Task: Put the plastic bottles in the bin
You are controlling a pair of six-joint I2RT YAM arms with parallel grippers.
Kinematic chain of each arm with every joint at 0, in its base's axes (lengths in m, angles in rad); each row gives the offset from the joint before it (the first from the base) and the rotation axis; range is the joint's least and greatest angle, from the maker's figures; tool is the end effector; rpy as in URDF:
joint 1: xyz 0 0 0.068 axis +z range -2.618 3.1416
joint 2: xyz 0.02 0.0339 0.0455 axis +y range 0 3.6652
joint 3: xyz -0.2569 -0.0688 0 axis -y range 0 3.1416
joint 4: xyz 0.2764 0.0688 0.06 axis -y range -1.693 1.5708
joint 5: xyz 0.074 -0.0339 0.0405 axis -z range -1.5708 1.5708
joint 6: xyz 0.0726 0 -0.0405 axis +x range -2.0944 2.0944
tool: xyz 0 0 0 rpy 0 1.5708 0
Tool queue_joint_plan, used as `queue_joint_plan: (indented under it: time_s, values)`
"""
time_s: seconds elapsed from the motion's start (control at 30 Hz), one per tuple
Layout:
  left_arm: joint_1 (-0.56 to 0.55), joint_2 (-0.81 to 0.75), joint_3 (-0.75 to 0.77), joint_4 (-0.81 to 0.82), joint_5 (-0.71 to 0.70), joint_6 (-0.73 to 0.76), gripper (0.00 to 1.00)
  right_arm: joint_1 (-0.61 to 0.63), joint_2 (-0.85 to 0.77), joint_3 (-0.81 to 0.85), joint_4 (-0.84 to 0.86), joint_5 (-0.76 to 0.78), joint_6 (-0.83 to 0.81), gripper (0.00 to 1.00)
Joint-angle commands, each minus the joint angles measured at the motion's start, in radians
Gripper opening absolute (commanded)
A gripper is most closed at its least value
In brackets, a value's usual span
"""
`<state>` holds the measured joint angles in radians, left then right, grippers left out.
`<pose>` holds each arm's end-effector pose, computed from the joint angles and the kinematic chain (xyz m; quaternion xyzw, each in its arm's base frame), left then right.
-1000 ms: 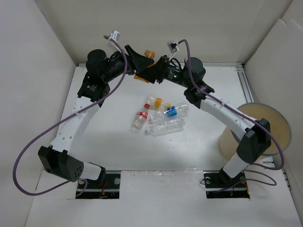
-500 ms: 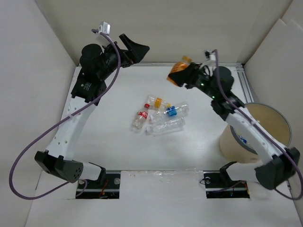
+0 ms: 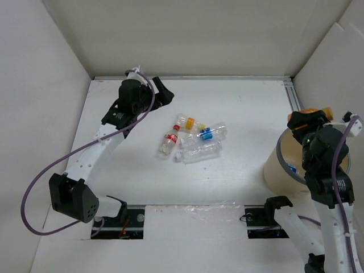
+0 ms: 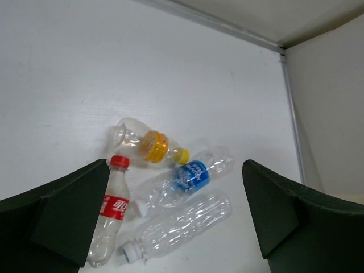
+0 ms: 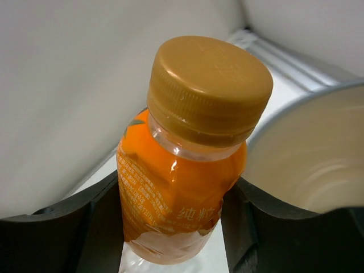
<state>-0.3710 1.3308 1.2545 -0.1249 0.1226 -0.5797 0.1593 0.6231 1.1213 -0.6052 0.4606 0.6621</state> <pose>0.3530 -0.1468 0.3726 -0.0420 0.7729 -0.3311 0.5396 0.1668 -0.0059 0.4334 0.3279 0.6636 0.1041 0.6643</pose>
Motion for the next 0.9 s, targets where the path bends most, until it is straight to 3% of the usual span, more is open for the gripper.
queue_joint_plan:
  time_s: [0.0, 0.1, 0.13, 0.2, 0.23, 0.5, 0.6, 0.7, 0.87]
  values:
    - [0.001, -0.077, -0.061, 0.019, -0.072, 0.027, 1.0, -0.062, 0.0, -0.006, -0.171, 0.153, 0.03, 0.02]
    - [0.001, -0.117, -0.104, -0.015, -0.127, 0.027, 1.0, -0.119, -0.026, 0.003, -0.258, 0.184, 0.041, 0.08]
    - [0.001, -0.127, -0.113, -0.03, -0.141, 0.027, 1.0, -0.13, -0.039, 0.003, -0.268, 0.193, 0.041, 0.29]
    - [0.001, -0.142, -0.125, -0.056, -0.173, 0.027, 1.0, -0.141, -0.077, 0.003, -0.278, 0.193, 0.041, 0.86]
    - [0.001, -0.153, -0.138, -0.07, -0.195, 0.027, 1.0, -0.141, -0.088, 0.003, -0.278, 0.193, 0.041, 1.0]
    - [-0.008, -0.101, -0.138, -0.149, -0.192, 0.069, 1.0, -0.141, -0.063, 0.122, -0.335, 0.214, 0.05, 1.0]
    - [-0.075, -0.041, -0.138, -0.186, -0.247, 0.078, 1.0, -0.141, -0.052, 0.137, -0.335, 0.214, 0.05, 1.0]
    - [-0.143, 0.001, -0.138, -0.196, -0.259, 0.09, 1.0, -0.141, -0.052, 0.146, -0.28, 0.086, 0.015, 1.0]
    - [-0.152, 0.103, -0.132, -0.234, -0.195, 0.11, 1.0, -0.141, -0.043, 0.098, -0.148, -0.129, -0.07, 1.0]
